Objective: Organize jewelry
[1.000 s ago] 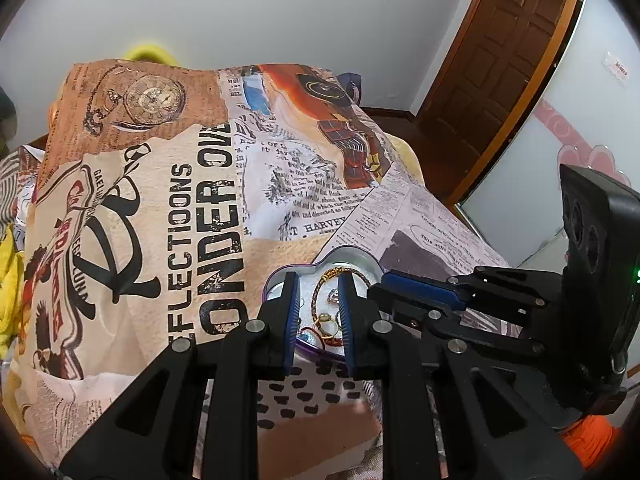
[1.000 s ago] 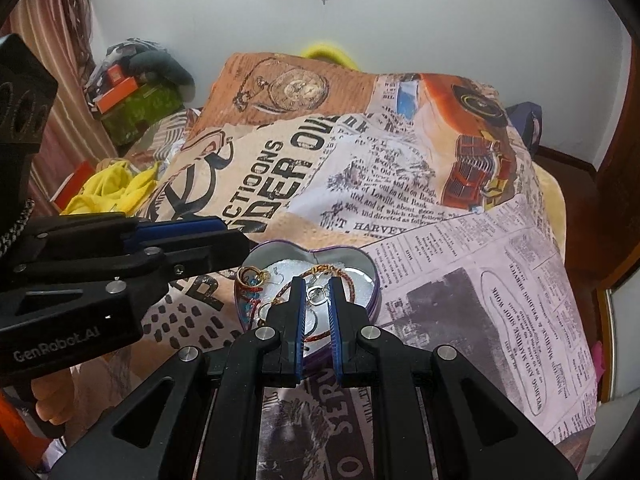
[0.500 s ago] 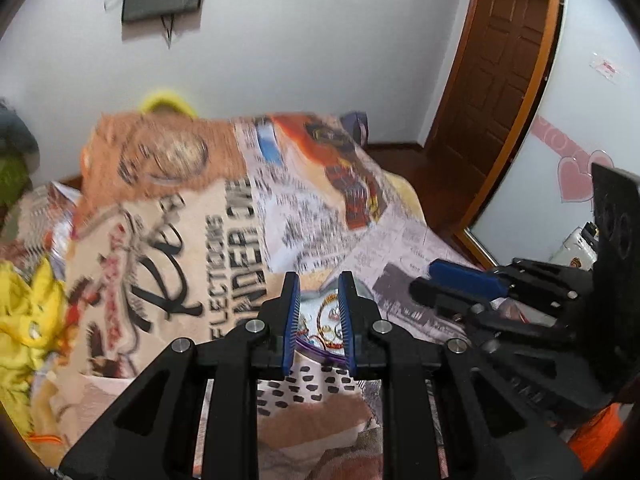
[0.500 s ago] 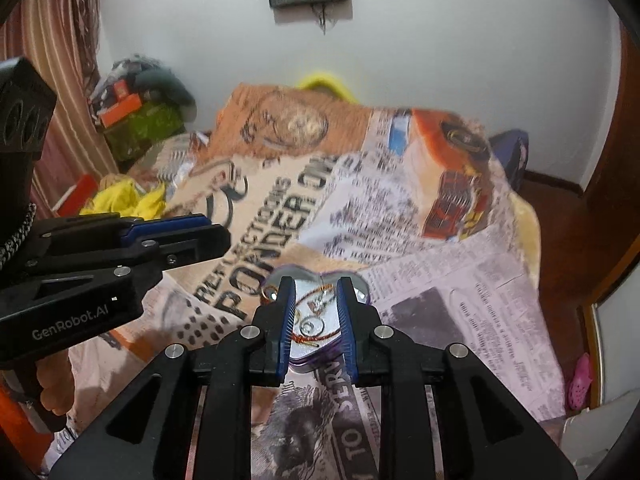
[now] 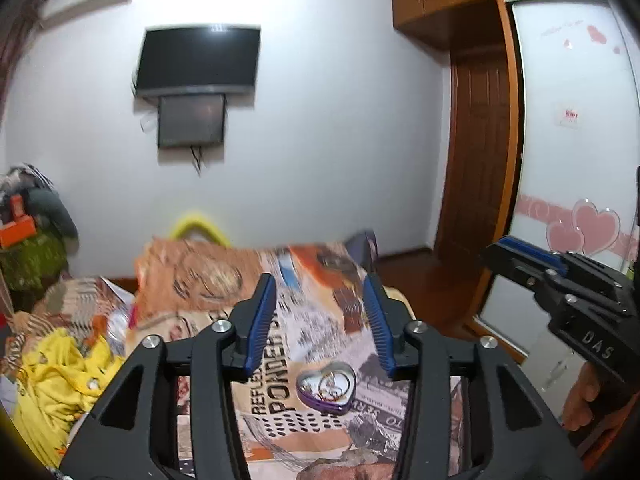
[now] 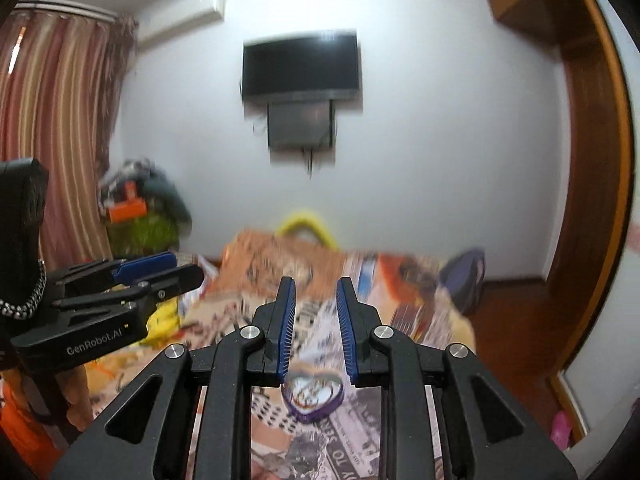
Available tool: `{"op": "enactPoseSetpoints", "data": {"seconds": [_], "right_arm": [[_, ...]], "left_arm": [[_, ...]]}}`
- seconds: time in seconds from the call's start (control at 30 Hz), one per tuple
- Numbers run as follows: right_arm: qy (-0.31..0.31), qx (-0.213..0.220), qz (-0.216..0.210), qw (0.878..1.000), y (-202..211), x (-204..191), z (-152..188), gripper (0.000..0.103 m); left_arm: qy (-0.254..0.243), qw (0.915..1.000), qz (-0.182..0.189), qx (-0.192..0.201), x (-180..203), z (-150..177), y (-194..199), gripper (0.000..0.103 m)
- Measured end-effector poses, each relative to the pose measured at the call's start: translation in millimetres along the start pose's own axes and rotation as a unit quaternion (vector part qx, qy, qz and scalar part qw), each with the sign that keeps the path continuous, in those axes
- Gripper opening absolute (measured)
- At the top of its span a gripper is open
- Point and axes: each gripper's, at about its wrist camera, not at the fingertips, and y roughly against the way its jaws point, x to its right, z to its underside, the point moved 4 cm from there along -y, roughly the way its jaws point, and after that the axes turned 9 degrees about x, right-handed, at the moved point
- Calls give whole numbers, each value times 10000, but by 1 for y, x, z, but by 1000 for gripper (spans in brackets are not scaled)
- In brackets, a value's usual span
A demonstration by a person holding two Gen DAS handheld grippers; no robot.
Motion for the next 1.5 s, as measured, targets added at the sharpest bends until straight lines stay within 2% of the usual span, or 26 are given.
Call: {"op": "enactPoseSetpoints", "data": {"seconds": [0.1, 0.13, 0.2, 0.27, 0.3, 0.33, 0.37, 0.57, 1.0, 1.5], "right_arm": [[62, 318, 137, 9994, 22, -8, -10, 20], [76, 393, 169, 9991, 28, -11, -13, 23], [93, 504, 232, 9984, 35, -14, -14, 35], [127, 629, 344, 9973, 41, -17, -16, 60], [144, 689, 438, 9966, 44, -18, -16, 65], [184, 756, 516, 9956, 47, -20, -17, 74], [222, 810, 582, 9948, 46, -21, -17, 80], [276, 982, 765, 9918, 54, -28, -20, 103], [267, 862, 801, 9927, 68, -24, -10, 103], [165, 714, 822, 9939, 71, -19, -2, 103]], "left_arm": [[32, 9996, -84, 263, 1, -7, 25, 53], [28, 9995, -103, 311, 1, -8, 29, 56], [-10, 9988, -171, 452, 1, -11, 42, 64], [-50, 9979, -245, 596, 2, -13, 54, 75], [-58, 9976, -262, 634, 2, -14, 61, 81], [-55, 9974, -289, 665, 2, -14, 65, 94], [-37, 9968, -336, 717, 2, -14, 69, 101], [-72, 9955, -498, 806, 2, -13, 86, 101], [-44, 9958, -492, 774, 6, -7, 103, 102], [-58, 9972, -418, 621, 12, -5, 95, 102]]}}
